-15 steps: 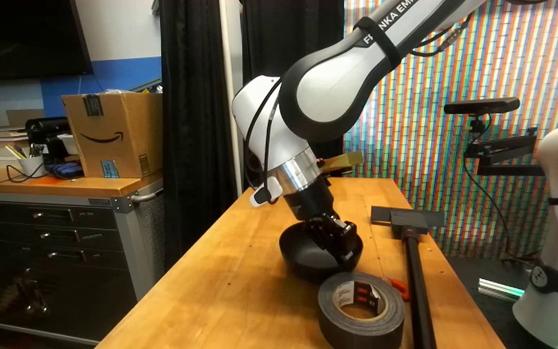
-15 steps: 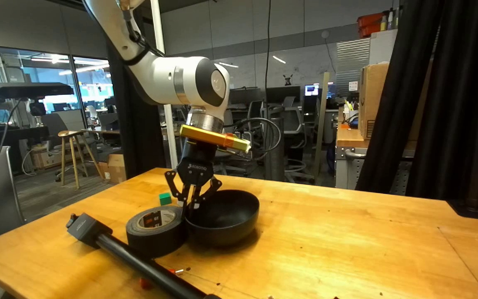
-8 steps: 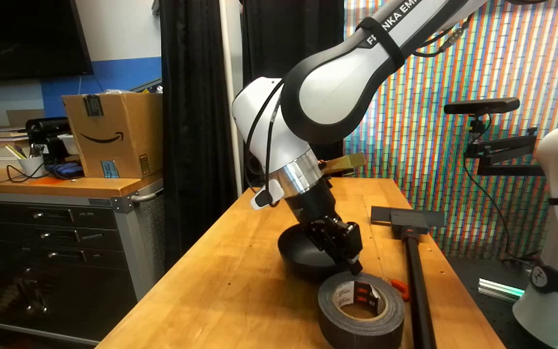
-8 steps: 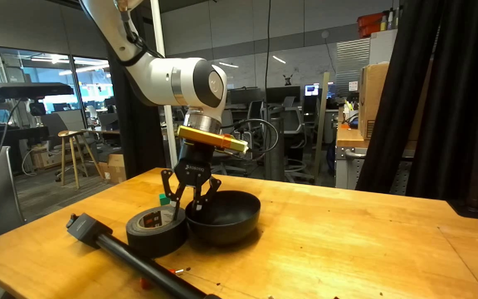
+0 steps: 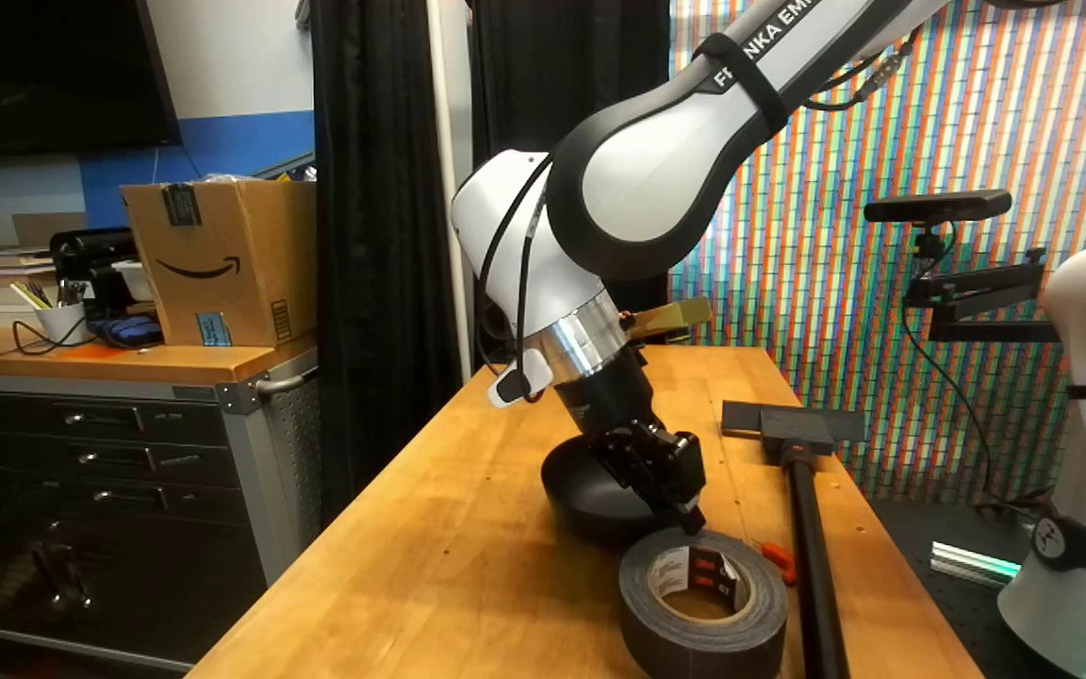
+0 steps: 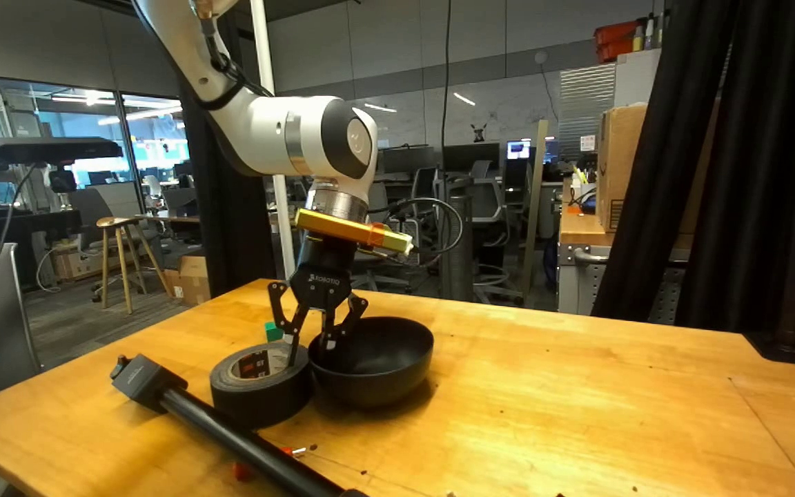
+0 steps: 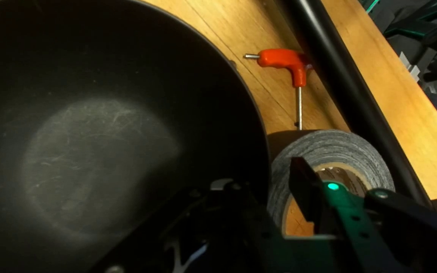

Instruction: Move the black bowl to the left

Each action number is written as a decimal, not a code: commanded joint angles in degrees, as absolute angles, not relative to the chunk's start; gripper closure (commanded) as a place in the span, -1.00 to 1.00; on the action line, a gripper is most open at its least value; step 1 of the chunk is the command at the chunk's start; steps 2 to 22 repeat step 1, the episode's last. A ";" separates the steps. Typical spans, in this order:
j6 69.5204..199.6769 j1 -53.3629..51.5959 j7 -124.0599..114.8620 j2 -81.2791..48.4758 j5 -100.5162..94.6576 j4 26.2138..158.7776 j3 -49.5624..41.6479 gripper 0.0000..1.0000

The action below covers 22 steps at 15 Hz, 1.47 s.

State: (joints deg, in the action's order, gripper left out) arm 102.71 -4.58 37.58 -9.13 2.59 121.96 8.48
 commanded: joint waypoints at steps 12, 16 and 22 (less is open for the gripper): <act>102.60 -4.67 37.57 -9.16 2.61 121.85 8.39 0.26; 102.60 -4.67 37.57 -9.16 2.61 121.85 8.39 0.26; 102.60 -4.67 37.57 -9.16 2.61 121.85 8.39 0.26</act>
